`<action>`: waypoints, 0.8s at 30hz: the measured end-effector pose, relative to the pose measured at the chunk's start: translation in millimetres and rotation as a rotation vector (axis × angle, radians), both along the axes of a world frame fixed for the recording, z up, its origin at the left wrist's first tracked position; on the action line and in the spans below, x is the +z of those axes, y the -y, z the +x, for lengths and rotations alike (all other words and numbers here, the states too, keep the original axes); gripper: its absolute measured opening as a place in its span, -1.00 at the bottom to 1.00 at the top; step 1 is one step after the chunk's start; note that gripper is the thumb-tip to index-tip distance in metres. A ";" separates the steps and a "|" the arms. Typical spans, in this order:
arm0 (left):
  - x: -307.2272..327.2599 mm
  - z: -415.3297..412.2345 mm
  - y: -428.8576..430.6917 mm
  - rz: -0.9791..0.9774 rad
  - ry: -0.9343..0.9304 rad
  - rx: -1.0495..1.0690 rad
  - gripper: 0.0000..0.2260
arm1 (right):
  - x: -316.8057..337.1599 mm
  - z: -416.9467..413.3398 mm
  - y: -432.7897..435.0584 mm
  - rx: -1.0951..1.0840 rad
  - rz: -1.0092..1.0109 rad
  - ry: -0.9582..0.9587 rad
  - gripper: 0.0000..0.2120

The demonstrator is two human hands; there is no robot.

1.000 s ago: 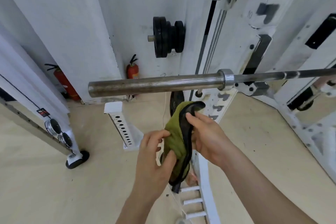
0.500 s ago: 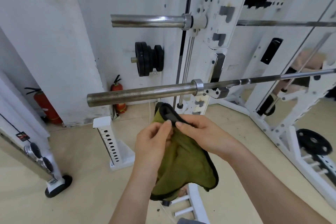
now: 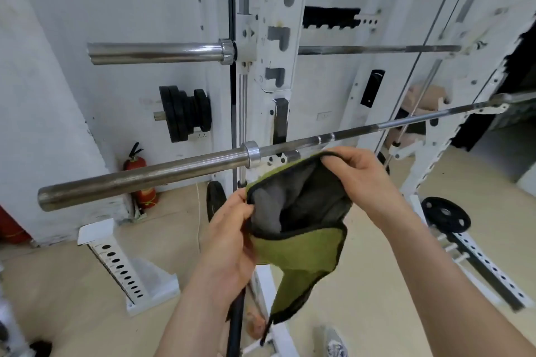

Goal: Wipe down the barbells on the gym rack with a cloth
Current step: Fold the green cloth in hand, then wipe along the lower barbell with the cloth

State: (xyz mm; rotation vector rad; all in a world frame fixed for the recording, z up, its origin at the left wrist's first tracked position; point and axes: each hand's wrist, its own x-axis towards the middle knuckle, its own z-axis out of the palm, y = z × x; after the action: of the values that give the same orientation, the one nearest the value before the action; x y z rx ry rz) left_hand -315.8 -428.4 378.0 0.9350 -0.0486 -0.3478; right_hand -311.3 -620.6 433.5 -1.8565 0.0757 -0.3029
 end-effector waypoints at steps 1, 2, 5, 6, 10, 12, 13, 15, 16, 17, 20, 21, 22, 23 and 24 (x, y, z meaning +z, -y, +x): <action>0.0 5.4 10.4 0.060 0.033 -0.037 -0.70 | 1.0 3.8 17.4 -0.041 0.045 0.002 -0.74; -0.9 11.4 21.7 0.152 0.081 -0.085 -0.72 | 1.6 8.3 35.4 -0.066 0.080 -0.007 -0.76; -10.7 33.2 69.2 0.589 0.256 -0.231 -0.73 | 1.4 24.7 95.0 -0.066 0.152 -0.040 -0.80; -15.6 41.7 89.1 0.725 0.334 -0.288 -0.68 | 0.0 31.5 115.1 -0.035 0.178 -0.041 -0.79; -22.5 71.2 198.9 0.868 0.527 -0.286 -0.44 | -9.5 61.3 189.1 0.178 0.070 -0.068 -0.80; -16.9 84.8 258.0 0.767 0.458 -0.273 -0.65 | -13.9 76.3 227.9 0.219 -0.038 -0.075 -0.80; -13.4 90.2 284.1 0.788 0.444 -0.235 -0.69 | -15.2 81.4 248.6 0.226 -0.066 -0.080 -0.78; -5.9 101.9 327.5 0.803 0.455 -0.163 -0.64 | -11.2 91.7 296.9 0.275 -0.076 -0.094 -0.75; -0.7 107.0 347.6 0.761 0.449 -0.107 -0.71 | -7.6 95.3 323.8 0.320 -0.071 -0.129 -0.71; 3.2 112.6 366.4 0.702 0.431 -0.065 -0.80 | -5.3 97.8 351.4 0.370 -0.084 -0.200 -0.65; 14.0 127.8 410.0 0.640 0.432 -0.026 -0.74 | -18.5 103.2 423.1 0.445 -0.373 -0.494 -0.61; 16.2 131.8 421.6 0.639 0.457 -0.032 -0.73 | -27.4 104.7 440.5 0.441 -0.471 -0.563 -0.70; 16.9 136.1 436.1 0.652 0.484 -0.048 -0.73 | -38.3 106.9 458.6 0.417 -0.522 -0.608 -0.81; 16.8 138.4 446.8 0.676 0.503 -0.051 -0.72 | -50.1 108.2 471.8 0.390 -0.555 -0.644 -0.89; 13.9 140.5 450.4 0.709 0.515 -0.035 -0.73 | -59.9 109.0 479.6 0.360 -0.582 -0.674 -0.91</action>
State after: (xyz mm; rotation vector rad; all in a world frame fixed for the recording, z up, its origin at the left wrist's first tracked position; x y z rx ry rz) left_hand -175.3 -878.8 391.9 1.7126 -0.4359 -0.1424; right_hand -202.3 -1100.2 373.6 -2.4274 0.1189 0.6227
